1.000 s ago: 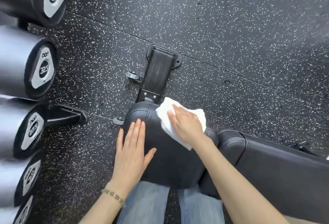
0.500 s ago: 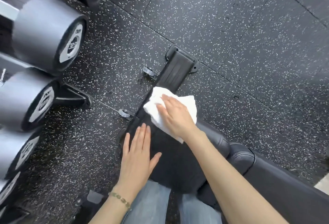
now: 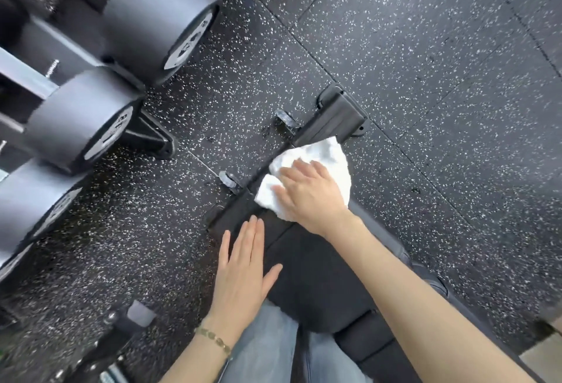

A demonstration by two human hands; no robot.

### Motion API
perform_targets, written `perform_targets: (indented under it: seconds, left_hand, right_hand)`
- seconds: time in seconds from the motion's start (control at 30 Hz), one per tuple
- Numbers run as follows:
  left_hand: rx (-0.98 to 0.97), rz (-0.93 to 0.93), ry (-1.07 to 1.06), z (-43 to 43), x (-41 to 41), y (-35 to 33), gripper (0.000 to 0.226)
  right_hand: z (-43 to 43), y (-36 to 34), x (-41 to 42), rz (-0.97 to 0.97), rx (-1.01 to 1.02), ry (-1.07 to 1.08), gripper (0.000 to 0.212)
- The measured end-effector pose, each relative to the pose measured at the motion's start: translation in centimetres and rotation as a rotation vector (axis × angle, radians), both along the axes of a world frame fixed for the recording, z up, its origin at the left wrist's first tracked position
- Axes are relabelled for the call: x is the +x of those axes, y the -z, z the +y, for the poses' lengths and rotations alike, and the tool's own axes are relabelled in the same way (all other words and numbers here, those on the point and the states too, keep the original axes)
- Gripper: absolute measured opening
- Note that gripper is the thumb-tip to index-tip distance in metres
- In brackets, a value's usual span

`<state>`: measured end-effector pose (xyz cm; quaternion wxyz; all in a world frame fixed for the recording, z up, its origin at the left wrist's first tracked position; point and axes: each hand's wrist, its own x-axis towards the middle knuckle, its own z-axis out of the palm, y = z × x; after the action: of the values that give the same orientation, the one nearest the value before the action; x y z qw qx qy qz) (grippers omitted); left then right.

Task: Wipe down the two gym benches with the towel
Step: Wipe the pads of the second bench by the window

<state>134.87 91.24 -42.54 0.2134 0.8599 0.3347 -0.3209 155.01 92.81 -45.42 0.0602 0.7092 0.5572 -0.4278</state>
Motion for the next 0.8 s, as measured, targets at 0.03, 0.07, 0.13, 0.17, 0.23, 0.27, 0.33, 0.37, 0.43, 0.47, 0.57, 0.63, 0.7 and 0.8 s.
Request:
perform_targets:
  seconds: [0.03, 0.07, 0.13, 0.17, 0.23, 0.27, 0.33, 0.37, 0.43, 0.47, 0.57, 0.63, 0.7, 0.8]
  left_hand:
    - [0.003, -0.005, -0.01, -0.2, 0.0, 0.1, 0.077]
    - [0.009, -0.013, -0.022, -0.4, -0.1, 0.1, 0.076]
    - [0.02, -0.025, -0.059, -0.9, 0.0, 0.2, 0.076]
    - [0.023, -0.027, -0.077, -1.3, 0.0, 0.2, 0.076]
    - [0.041, -0.042, -0.113, -1.8, 0.1, 0.2, 0.076]
    - [0.039, -0.046, -0.13, -2.2, 0.0, 0.2, 0.076]
    - [0.041, -0.055, -0.147, -2.8, -0.3, 0.2, 0.076]
    - [0.034, -0.058, -0.163, -3.2, -0.6, 0.1, 0.075]
    - [0.045, -0.065, -0.197, -3.6, -1.0, 0.1, 0.074]
    - [0.041, -0.06, -0.211, -3.8, -1.2, 0.1, 0.074]
    - [0.054, -0.06, -0.257, -4.5, -2.1, 0.3, 0.074]
    - [0.063, -0.054, -0.288, -5.0, -2.6, 0.4, 0.074]
    - [0.064, -0.056, -0.314, -5.4, -3.0, 0.4, 0.074]
    - [0.061, -0.073, -0.38, -6.0, -3.3, 0.4, 0.073]
  right_hand:
    - [0.3, 0.3, 0.6, -0.003, -0.02, 0.023, 0.054]
    - [0.8, 0.3, 0.9, -0.023, -0.034, 0.061, 0.052]
    - [1.5, -0.2, -0.5, -0.089, -0.031, -0.012, 0.053]
    - [1.0, -0.1, -1.7, -0.119, 0.014, -0.082, 0.052]
    - [0.1, 0.1, -2.2, -0.147, 0.173, -0.169, 0.047]
    - [0.1, 0.7, -1.5, -0.16, 0.172, -0.179, 0.046]
    - [1.1, 0.6, -1.0, -0.231, 0.153, -0.133, 0.044]
    - [0.9, 0.3, -1.6, -0.253, 0.094, -0.16, 0.044]
    - [0.0, 0.6, -3.3, -0.237, 0.2, -0.269, 0.046]
    - [-0.2, 0.8, -3.3, -0.19, 0.233, -0.303, 0.047]
    - [0.3, 1.3, -2.3, -0.273, 0.247, -0.263, 0.041]
    - [0.8, 0.7, -4.0, -0.292, 0.167, -0.276, 0.037]
    - [0.4, 0.5, -6.3, -0.172, 0.199, -0.387, 0.045]
    - [1.8, 0.8, -6.5, -0.142, 0.125, -0.42, 0.051]
